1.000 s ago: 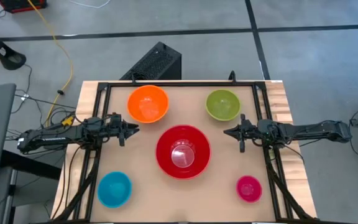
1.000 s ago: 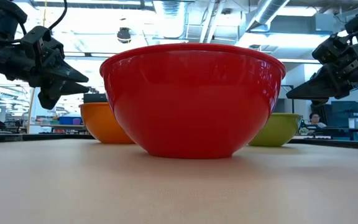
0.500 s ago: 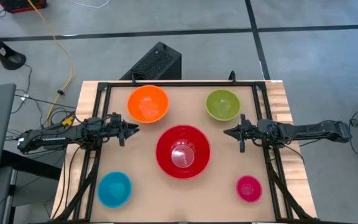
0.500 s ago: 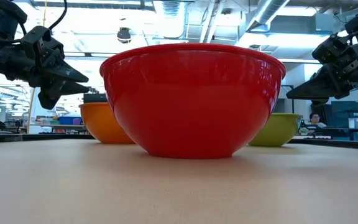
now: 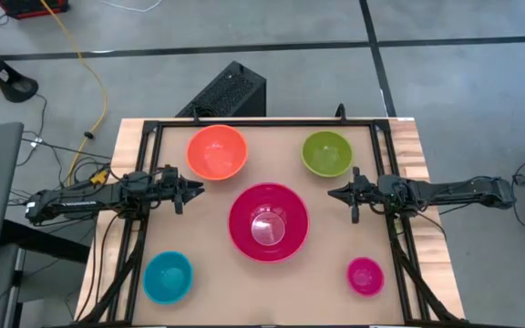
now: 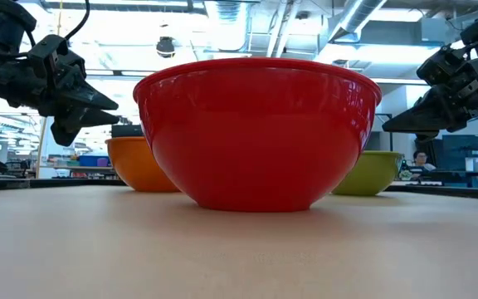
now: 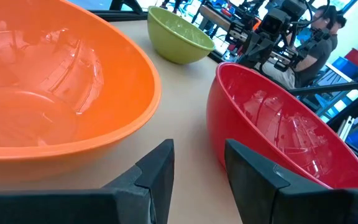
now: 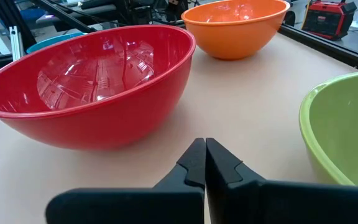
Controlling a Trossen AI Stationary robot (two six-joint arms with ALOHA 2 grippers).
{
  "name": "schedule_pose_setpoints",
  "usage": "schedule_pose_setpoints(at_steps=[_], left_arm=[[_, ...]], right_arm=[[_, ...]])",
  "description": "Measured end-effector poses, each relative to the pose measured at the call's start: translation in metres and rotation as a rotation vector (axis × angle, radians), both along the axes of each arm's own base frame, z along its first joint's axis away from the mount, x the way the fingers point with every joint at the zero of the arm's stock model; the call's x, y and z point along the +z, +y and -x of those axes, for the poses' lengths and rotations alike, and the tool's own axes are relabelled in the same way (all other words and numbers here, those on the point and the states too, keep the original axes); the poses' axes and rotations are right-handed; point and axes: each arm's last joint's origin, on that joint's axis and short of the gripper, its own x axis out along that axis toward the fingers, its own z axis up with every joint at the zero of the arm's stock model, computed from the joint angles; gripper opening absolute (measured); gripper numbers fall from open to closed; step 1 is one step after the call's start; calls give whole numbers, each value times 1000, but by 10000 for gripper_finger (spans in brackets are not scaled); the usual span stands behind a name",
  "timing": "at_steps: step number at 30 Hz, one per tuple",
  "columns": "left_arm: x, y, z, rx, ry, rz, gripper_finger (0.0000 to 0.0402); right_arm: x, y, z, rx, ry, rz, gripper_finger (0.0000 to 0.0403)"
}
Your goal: Nest bowls inside each other
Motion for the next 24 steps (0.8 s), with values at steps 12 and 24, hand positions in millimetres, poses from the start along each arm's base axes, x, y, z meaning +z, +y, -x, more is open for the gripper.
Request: schedule_pose_setpoints(at_steps=[12, 24], left_arm=[[0, 0, 0, 0, 0, 0, 130], [0, 0, 0, 0, 0, 0, 130]], right_arm=[[0, 0, 0, 0, 0, 0, 14], [14, 0, -3, -1, -114, 5, 14]])
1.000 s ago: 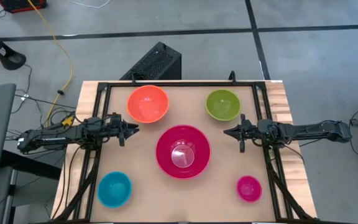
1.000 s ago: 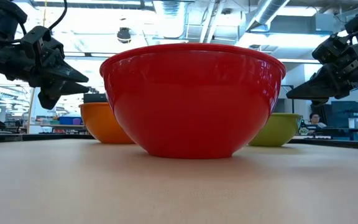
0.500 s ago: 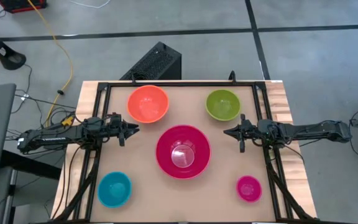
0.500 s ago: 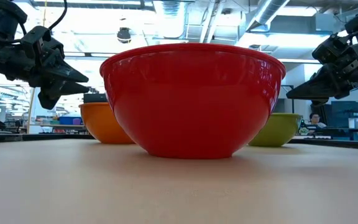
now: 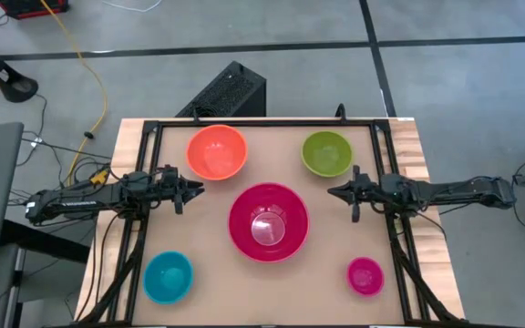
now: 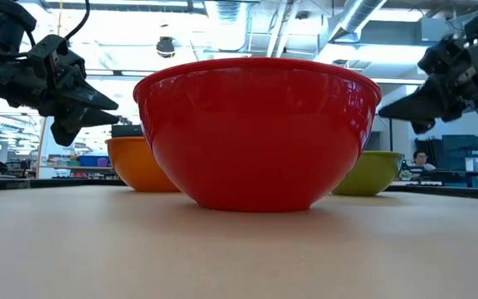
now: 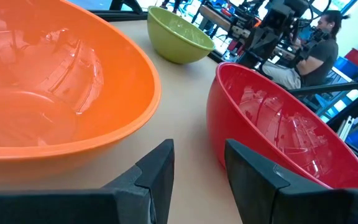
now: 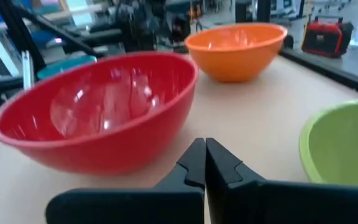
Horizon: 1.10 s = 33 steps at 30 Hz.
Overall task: Nest bowls inside each other
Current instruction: Stack the orange bowl on top of the red bowl
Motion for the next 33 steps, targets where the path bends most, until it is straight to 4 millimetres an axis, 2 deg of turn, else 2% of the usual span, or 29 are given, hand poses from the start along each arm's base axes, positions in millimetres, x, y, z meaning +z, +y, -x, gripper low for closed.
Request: schedule_pose_setpoints(at_steps=[3, 8, 13, 17, 21, 24, 28, 33], left_arm=[[0, 0, 0, 0, 0, 0, 130], [0, 0, 0, 0, 0, 0, 130], [0, 0, 0, -1, 0, 0, 130], [0, 0, 0, 0, 0, 0, 130], [0, 0, 0, 0, 0, 0, 130], [0, 0, 0, 0, 0, 0, 130], [0, 0, 0, -1, 0, 0, 130], [0, 0, 0, -1, 0, 0, 130]], right_arm=[[21, 0, -3, -1, -97, 5, 14], [44, -2, -15, -49, -85, 19, 14], [70, -4, -44, -83, -68, 20, 15], [83, -6, -81, -108, 7, 25, 22], [88, -13, -128, -184, 101, 38, 38], [100, -26, -165, -243, 105, -22, 53], [103, -47, -209, -320, 206, -120, 75], [115, -73, -257, -316, 283, -156, 110]])
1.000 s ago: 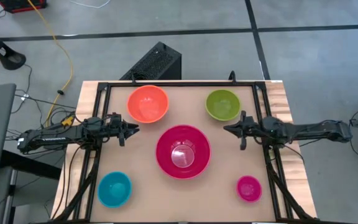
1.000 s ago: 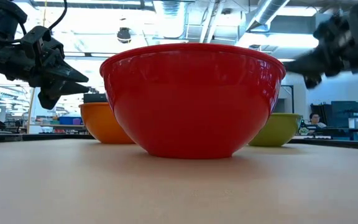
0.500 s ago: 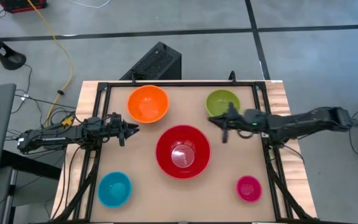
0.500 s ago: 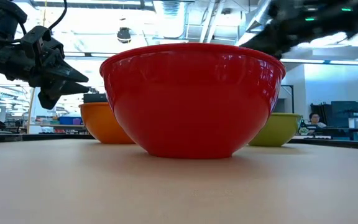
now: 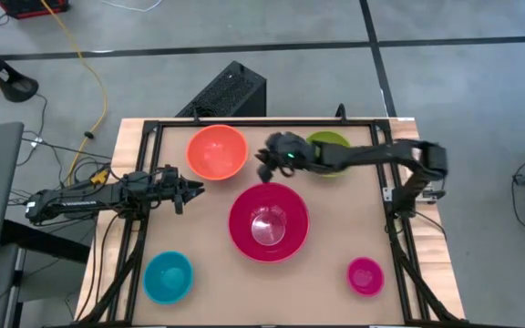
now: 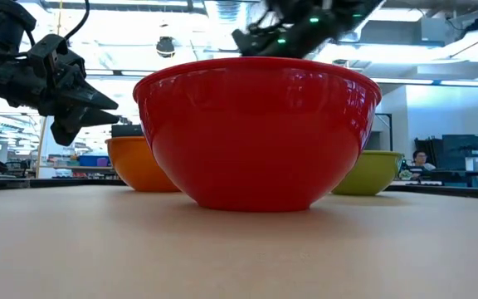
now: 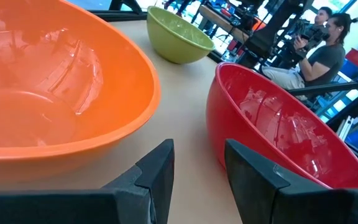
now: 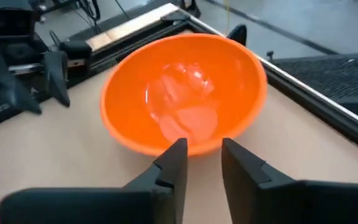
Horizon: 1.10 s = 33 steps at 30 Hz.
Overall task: Nest bowls inside each other
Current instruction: Stack the orange bowl on top of the red bowl
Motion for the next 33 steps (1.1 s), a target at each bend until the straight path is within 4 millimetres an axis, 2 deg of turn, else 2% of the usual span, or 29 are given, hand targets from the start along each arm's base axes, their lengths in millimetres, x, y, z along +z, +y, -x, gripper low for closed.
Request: schedule_pose_setpoints(at_steps=[6, 10, 13, 19, 23, 33], left_arm=[[0, 0, 0, 0, 0, 0, 130], [0, 0, 0, 0, 0, 0, 130], [0, 0, 0, 1, 0, 0, 130], [0, 0, 0, 1, 0, 0, 130], [0, 0, 0, -3, 0, 0, 130], [0, 0, 0, -3, 0, 0, 130]], right_arm=[[4, -34, -43, -18, 90, -83, 178], [4, -55, -60, -63, 156, -124, 232], [-2, -68, -68, -134, 224, -154, 256], [-14, -86, -82, -158, 275, -188, 259], [-25, -92, -84, -188, 295, -221, 259], [-26, -101, -80, -233, 284, -253, 260]])
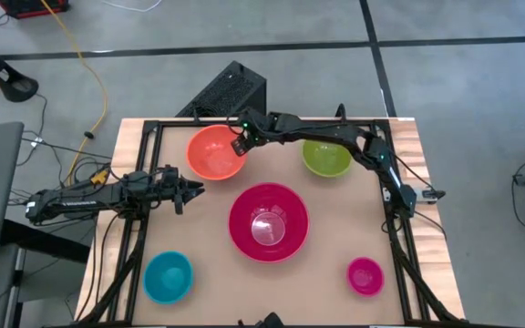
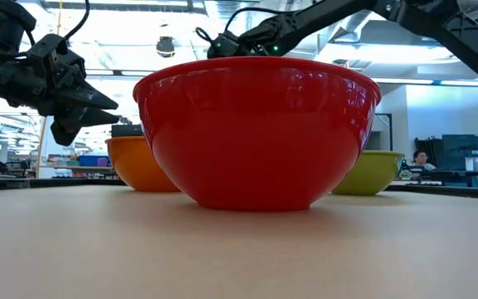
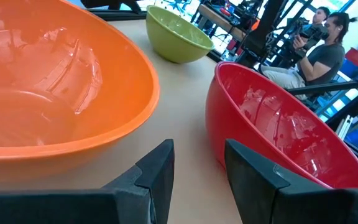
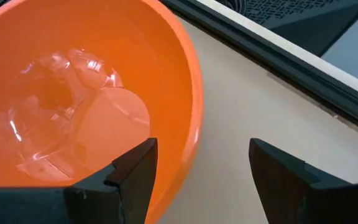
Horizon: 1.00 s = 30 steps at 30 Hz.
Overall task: Nest bowls inside each other
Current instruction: Stack the orange bowl on top of the red bowl
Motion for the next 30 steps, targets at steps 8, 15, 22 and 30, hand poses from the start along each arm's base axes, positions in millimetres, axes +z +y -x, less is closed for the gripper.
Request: schedule_pose_setpoints(at_steps=[8, 15, 22, 30], left_arm=[[0, 0, 0, 1, 0, 0, 130], [0, 0, 0, 0, 1, 0, 130], [0, 0, 0, 0, 0, 0, 130], [0, 0, 0, 0, 0, 0, 130]], right_arm=[[-30, 6, -12, 9, 30, -62, 260], [-38, 14, -17, 22, 35, -64, 219], [-35, 11, -19, 12, 6, -47, 92], [-27, -1, -14, -25, -41, -71, 16]])
